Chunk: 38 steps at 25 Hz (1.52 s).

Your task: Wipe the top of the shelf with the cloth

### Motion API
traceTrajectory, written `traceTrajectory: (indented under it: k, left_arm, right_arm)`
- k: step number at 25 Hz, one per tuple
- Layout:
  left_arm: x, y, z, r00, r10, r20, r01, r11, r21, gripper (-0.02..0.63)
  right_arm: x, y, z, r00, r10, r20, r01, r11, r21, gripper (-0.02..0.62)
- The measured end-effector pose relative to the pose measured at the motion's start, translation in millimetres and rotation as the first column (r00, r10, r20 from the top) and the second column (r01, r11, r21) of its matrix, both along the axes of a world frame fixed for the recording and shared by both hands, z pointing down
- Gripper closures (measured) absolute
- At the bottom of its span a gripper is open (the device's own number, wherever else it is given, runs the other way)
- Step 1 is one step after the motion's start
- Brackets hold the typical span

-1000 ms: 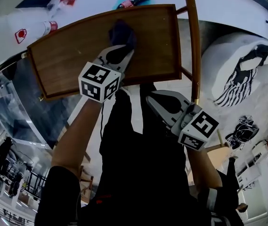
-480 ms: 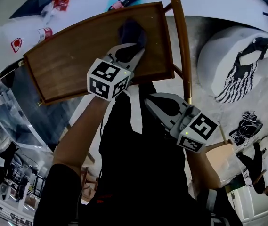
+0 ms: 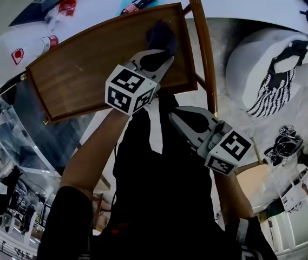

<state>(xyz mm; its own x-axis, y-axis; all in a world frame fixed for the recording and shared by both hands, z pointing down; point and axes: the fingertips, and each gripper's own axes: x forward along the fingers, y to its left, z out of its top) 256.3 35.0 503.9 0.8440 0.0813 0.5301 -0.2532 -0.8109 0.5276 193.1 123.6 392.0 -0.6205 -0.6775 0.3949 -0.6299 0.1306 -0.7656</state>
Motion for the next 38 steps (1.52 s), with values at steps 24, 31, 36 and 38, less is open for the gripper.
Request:
traceTrajectory:
  k: [24,31,36,38]
  left_arm:
    - [-166,-71,-67,0.95,-0.305,-0.06,0.309,0.949,0.07,0.554]
    - [-266,-87,-76,0.889,-0.456,-0.047,0.458,0.884,0.096,0.554]
    - [-333,-92,-83,0.847,-0.53,-0.042,0.531,0.839,0.119,0.554]
    - [-360,-92,-85,0.829,-0.558,-0.039,0.558,0.82,0.128,0.554]
  right_arm:
    - [-93,-42,-16,0.982,-0.186,-0.025,0.187,0.982,0.036,0.591]
    - [-152,-54,-20,0.957,-0.288,-0.032,0.289,0.956,0.048,0.592]
    - [-200,-62,-22,0.936,-0.351,-0.035,0.352,0.934,0.054,0.591]
    - [-220,-64,-21,0.926,-0.376,-0.039,0.377,0.924,0.054,0.592]
